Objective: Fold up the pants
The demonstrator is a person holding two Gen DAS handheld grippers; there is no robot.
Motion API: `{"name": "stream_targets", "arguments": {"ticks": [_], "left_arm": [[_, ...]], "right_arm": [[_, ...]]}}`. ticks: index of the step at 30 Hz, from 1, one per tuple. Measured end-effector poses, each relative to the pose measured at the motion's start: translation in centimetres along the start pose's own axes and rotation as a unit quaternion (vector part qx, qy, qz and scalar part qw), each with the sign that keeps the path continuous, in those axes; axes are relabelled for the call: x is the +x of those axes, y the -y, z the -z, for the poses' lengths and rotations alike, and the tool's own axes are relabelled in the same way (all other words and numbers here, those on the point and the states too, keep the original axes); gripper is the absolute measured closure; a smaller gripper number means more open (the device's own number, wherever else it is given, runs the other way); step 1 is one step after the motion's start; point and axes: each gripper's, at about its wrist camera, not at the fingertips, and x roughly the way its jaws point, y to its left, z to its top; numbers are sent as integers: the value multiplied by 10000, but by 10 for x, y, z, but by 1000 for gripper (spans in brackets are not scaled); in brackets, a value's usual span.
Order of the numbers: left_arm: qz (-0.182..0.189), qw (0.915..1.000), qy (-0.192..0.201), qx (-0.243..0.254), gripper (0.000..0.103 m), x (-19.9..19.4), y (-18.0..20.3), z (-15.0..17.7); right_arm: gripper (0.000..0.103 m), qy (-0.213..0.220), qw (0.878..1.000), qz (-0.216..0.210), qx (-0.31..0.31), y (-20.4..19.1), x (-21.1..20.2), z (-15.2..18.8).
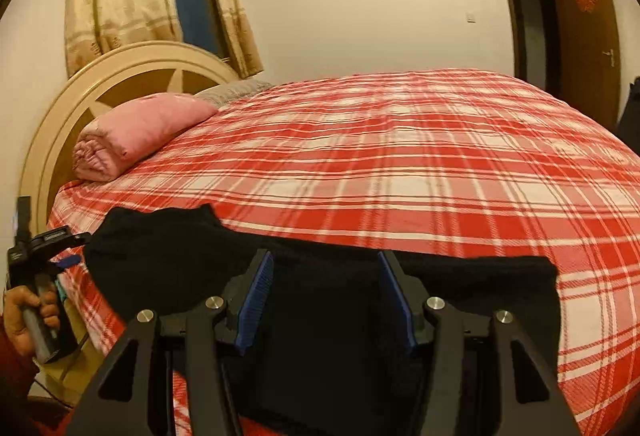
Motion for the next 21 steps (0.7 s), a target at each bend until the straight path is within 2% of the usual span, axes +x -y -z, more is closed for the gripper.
{"name": "stream_targets", "arguments": {"ticks": [2,8,12,16,18,19,20,21], "left_arm": [[154,9997,-69,-179,36,6,-2,6],[2,10000,-21,-25,36,9,11,19],[108,9986,-71,-522,36,-2,3,22],[142,9984,-41,-544,36,3,4,18],[273,9977,35,-620,43,5,4,13],[281,9977,59,-612,60,6,5,12],[356,9977,42,-567,84,6,5,12],[490,9975,-44,-509,84,8,6,12]], "right_arm": [[47,-45,10000,-27,-49,-5,1,0],[47,-143,9999,-69,10,-9,0,0],[47,-130,9999,-61,48,-9,-2,-1],[47,-136,9998,-89,95,-8,-3,1],[47,-138,9998,-109,118,-8,-5,1],[47,-128,9997,-115,143,-7,-6,2],[47,-118,9997,-114,161,-6,-6,1],[47,-101,9997,-102,190,-4,-7,1]]}}
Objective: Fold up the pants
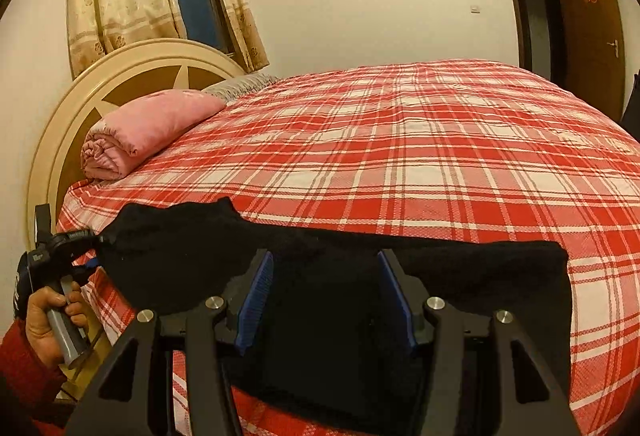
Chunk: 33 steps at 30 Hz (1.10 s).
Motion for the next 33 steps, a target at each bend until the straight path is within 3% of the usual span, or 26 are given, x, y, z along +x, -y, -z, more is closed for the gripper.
{"name": "stream_targets", "arguments": {"ticks": [5,7,10,13,17,21,24,33], "left_arm": [[-153,9975,229,648,85,-11,22,2],[41,9942,374,1005,85,-22,41,2],[514,9815,528,1764,85,-40,85,9],[1217,9573,507,2571,85,-53,138,29],[2139,9069,294,3617,85,-63,207,80],[2886,8629,-327,4135,85,-56,254,135],[3079,8297,-660,4610,85,-47,278,179],[3259,7688,-1146,5381,85,-39,299,257]], "right_arm": [[47,-86,9995,198,219,11,3,1],[47,-112,9987,226,432,21,2,2],[47,-103,9957,296,877,46,-3,1],[47,-167,9900,259,1379,73,-8,3],[47,-90,9864,296,1616,94,-21,4],[47,116,9836,383,1757,113,-45,2],[47,199,9800,445,1928,127,-57,4],[47,251,9742,625,2152,148,-68,12]]}}
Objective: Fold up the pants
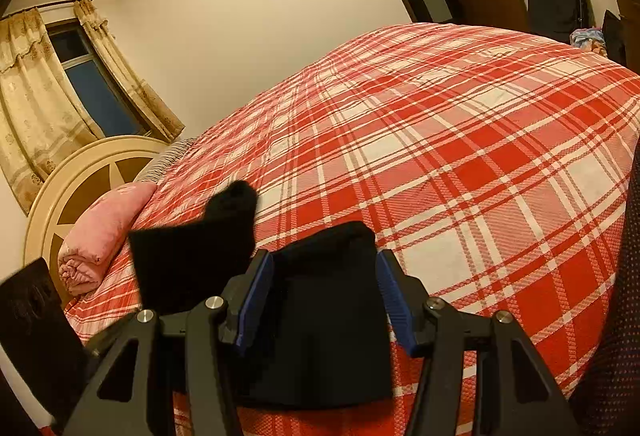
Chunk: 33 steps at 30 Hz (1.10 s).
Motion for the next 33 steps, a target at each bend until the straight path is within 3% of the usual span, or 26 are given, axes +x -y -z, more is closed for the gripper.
{"name": "stream_targets", "arguments": {"ticks": [6,10,12,13,14,16,19,23,26,30,33], "left_arm": [[12,9992,-357,191,85,19,12,11],[88,9978,-460,468,82,18,16,15],[194,9970,-517,543,75,13,15,14],[212,9967,-558,556,65,10,14,14],[176,9964,-627,534,46,3,11,10],[69,9976,-554,419,27,-10,3,7],[-80,9996,-250,44,26,-42,-21,-2],[-886,9949,-45,-470,22,-70,-63,-4],[-1576,9818,-301,-1015,22,-65,-98,5],[-1757,9695,-714,-1555,22,-49,-119,21],[-1986,9627,-976,-1558,22,-37,-119,28]], "right_arm": [[47,-49,9999,118,112,8,2,3],[47,-57,9998,-42,208,10,-3,1],[47,-24,9998,-71,205,9,-7,-2],[47,-7,9997,-76,214,8,-9,-2],[47,7,9997,-95,228,8,-10,-3],[47,-11,9996,-131,241,8,-11,-6],[47,-116,9997,-195,81,0,-9,-5],[47,-279,9987,-307,-293,-16,-4,2],[47,-392,9972,-158,-615,-31,3,12],[47,-526,9871,369,-1464,-53,14,32],[47,-672,9640,1028,-2357,-65,24,49]]}}
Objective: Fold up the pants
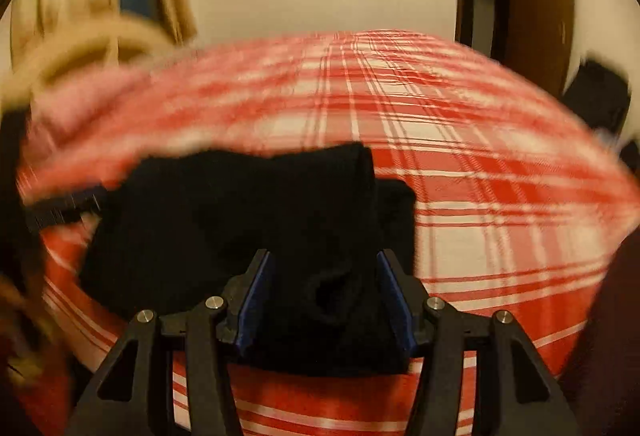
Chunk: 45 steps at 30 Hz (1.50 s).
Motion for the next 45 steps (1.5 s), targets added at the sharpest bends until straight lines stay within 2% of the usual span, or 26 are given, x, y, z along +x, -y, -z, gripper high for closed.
{"name": "stream_targets", "arguments": {"ticks": [1,2,7,11,14,16,18,20,23,25,27,30,34,38,40,43,45], "left_arm": [[-102,9999,-58,26,22,3,2,1],[-159,9998,-88,27,21,4,3,2],[-398,9990,-203,-27,14,9,6,1],[-495,9985,-222,-25,14,10,5,0],[-601,9979,-220,6,10,11,6,1],[-663,9975,-244,-40,7,12,5,0],[-685,9972,-279,-113,5,13,3,0],[-710,9969,-312,-155,2,14,1,0],[-785,9963,-336,-120,0,13,1,1],[-809,9961,-350,-98,0,15,1,2],[-788,9959,-414,-151,0,18,0,2],[-753,9953,-534,-305,0,22,-3,2],[-692,9950,-610,-388,0,23,-5,3],[-696,9947,-660,-370,0,22,-6,5],[-732,9946,-653,-327,0,23,-5,5],[-782,9944,-645,-301,0,23,-4,5],[-804,9942,-646,-292,0,24,-3,5]], "right_arm": [[47,-141,9994,194,-241,-3,5,5],[47,-190,9992,208,-288,-2,8,10],[47,-283,9992,-123,245,23,5,15],[47,-310,9985,-203,403,27,-3,12],[47,268,9972,-175,675,33,-17,-7],[47,447,9967,-185,645,32,-15,-21],[52,542,9977,-105,402,24,-3,-36],[65,520,9980,-158,313,20,10,-47],[65,432,9986,-111,271,14,33,-56],[65,143,9994,34,305,15,55,-53],[64,205,9984,46,521,23,63,-49],[62,61,9962,-59,872,34,74,-54],[61,23,9957,-84,926,36,84,-57],[60,144,9944,-120,1040,37,73,-54],[60,394,9942,-142,993,34,51,-48],[58,749,9955,-226,536,20,18,-37],[58,825,9961,-223,222,10,4,-30]]}}
